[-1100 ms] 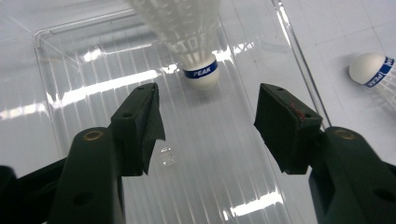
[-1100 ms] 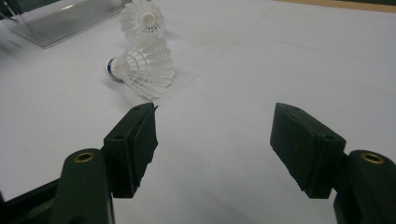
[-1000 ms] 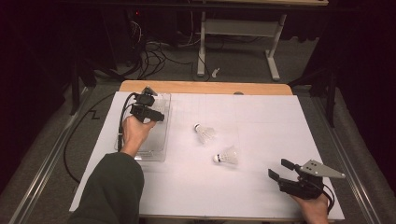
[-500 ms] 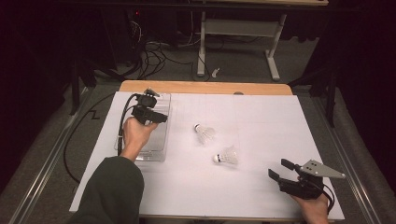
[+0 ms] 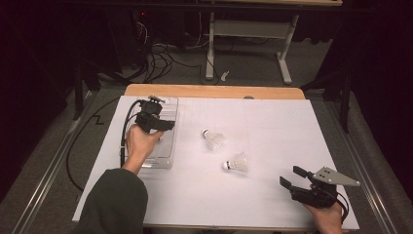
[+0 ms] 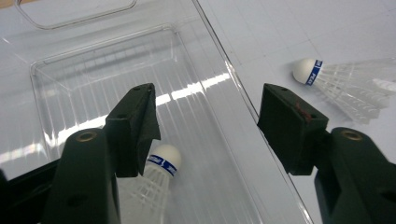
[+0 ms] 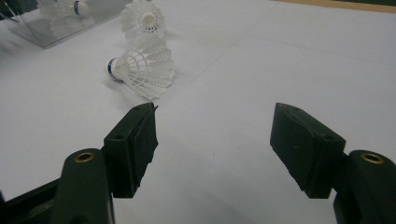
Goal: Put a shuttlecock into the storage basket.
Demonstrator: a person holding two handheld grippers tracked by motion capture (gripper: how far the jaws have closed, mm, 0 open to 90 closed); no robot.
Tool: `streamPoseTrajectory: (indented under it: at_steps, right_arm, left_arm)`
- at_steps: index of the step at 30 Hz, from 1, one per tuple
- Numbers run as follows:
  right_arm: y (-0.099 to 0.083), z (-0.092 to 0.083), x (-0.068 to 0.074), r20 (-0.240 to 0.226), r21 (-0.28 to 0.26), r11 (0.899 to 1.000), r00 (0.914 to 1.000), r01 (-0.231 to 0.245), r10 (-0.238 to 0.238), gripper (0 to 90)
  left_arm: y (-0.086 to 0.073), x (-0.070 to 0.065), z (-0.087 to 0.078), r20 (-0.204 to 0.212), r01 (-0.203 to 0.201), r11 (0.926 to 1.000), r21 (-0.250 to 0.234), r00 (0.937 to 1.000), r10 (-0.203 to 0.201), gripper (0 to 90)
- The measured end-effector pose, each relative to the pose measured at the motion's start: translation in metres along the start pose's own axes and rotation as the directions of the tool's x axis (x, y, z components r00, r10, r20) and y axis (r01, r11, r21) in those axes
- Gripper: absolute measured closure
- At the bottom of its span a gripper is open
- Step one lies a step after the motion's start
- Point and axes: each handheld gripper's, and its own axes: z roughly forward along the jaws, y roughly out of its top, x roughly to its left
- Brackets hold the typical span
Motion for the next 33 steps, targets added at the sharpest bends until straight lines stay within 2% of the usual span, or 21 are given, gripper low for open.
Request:
streamPoseTrajectory:
  at_steps: [6, 12, 20, 33]
  right_arm:
    - [0.000, 0.000, 0.000, 0.000, -0.001, 1.000, 1.0000, 0.000, 0.000, 32.1]
    - [0.000, 0.000, 0.000, -0.001, -0.001, 1.000, 1.0000, 0.000, 0.000, 32.1]
    - [0.000, 0.000, 0.000, 0.000, -0.003, 1.000, 1.0000, 0.000, 0.000, 32.0]
    - [0.000, 0.000, 0.000, 0.002, -0.003, 1.000, 1.0000, 0.000, 0.000, 32.1]
  left_arm:
    - [-0.003, -0.006, -0.007, 0.012, -0.015, 0.9990, -0.041, 0.9998, 0.015, 38.7]
    - [-0.009, -0.011, -0.010, 0.025, -0.033, 0.9984, -0.045, 0.9991, 0.034, 38.4]
    - [-0.016, -0.018, -0.018, 0.047, -0.054, 0.9954, -0.079, 0.9972, 0.058, 39.1]
    - [-0.031, -0.022, -0.027, 0.084, -0.044, 0.9891, -0.141, 0.9949, 0.056, 39.5]
